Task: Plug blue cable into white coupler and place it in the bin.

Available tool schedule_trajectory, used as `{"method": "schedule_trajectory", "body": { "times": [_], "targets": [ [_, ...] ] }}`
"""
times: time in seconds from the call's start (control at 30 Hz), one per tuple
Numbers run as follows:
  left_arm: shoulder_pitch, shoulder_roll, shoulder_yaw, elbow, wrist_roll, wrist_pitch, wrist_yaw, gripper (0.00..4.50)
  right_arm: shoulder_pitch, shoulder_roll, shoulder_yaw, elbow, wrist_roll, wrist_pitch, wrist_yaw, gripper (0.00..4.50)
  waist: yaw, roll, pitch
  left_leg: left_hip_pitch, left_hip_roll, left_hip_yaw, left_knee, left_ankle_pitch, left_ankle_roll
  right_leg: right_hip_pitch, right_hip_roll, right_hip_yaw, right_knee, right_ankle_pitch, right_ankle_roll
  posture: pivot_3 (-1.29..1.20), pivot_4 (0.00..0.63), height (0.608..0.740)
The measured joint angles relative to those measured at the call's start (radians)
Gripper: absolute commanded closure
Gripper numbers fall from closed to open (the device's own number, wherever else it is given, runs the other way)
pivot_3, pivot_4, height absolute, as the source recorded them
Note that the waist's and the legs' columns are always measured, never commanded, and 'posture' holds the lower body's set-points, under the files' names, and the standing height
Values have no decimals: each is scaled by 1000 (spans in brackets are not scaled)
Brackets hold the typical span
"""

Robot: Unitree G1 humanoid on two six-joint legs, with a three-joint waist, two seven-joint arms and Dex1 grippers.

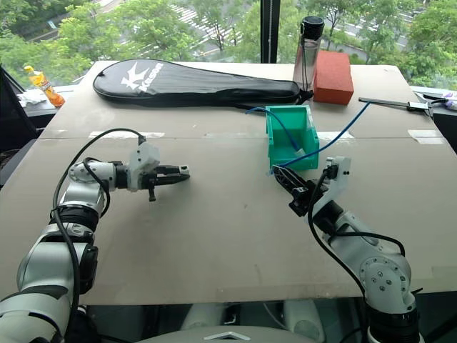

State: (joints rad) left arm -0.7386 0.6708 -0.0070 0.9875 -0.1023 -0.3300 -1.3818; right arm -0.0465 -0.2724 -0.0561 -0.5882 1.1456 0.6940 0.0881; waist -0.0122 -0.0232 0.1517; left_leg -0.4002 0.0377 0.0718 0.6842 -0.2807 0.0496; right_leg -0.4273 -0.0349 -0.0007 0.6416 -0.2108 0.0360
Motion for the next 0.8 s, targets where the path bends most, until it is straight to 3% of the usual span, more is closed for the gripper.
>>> {"method": "schedule_trajectory", "body": {
  "times": [0.23,0.33,0.43,0.63,0.8],
  "targets": [
    [130,-73,5,-358,-109,213,0,4117,-18,-103,-18,-9,-26,2,29,4500,4,0,0,-1,0,0,1,0,0,0,-1,1,0,0,0,0,150,740],
    [181,-168,-31,-614,-168,369,54,4117,-69,-283,-51,-45,-51,29,94,4500,7,0,0,-1,-1,0,2,0,1,0,-1,1,0,0,0,0,150,740],
    [184,-242,-87,-713,-183,442,92,4117,-114,-364,-80,-79,-45,44,153,4500,7,-1,0,0,-1,0,1,0,1,1,1,2,0,0,0,0,150,740],
    [138,-412,-197,-630,-124,376,163,4117,-152,-539,-83,-77,-102,64,320,4500,6,0,0,1,-1,-1,1,0,1,1,3,3,0,0,0,0,150,740],
    [108,-488,-265,-459,-36,249,198,4117,-155,-553,-54,12,-222,9,478,4500,5,-1,0,1,-1,1,1,0,1,1,3,4,-1,0,0,0,150,740]
  ]
}}
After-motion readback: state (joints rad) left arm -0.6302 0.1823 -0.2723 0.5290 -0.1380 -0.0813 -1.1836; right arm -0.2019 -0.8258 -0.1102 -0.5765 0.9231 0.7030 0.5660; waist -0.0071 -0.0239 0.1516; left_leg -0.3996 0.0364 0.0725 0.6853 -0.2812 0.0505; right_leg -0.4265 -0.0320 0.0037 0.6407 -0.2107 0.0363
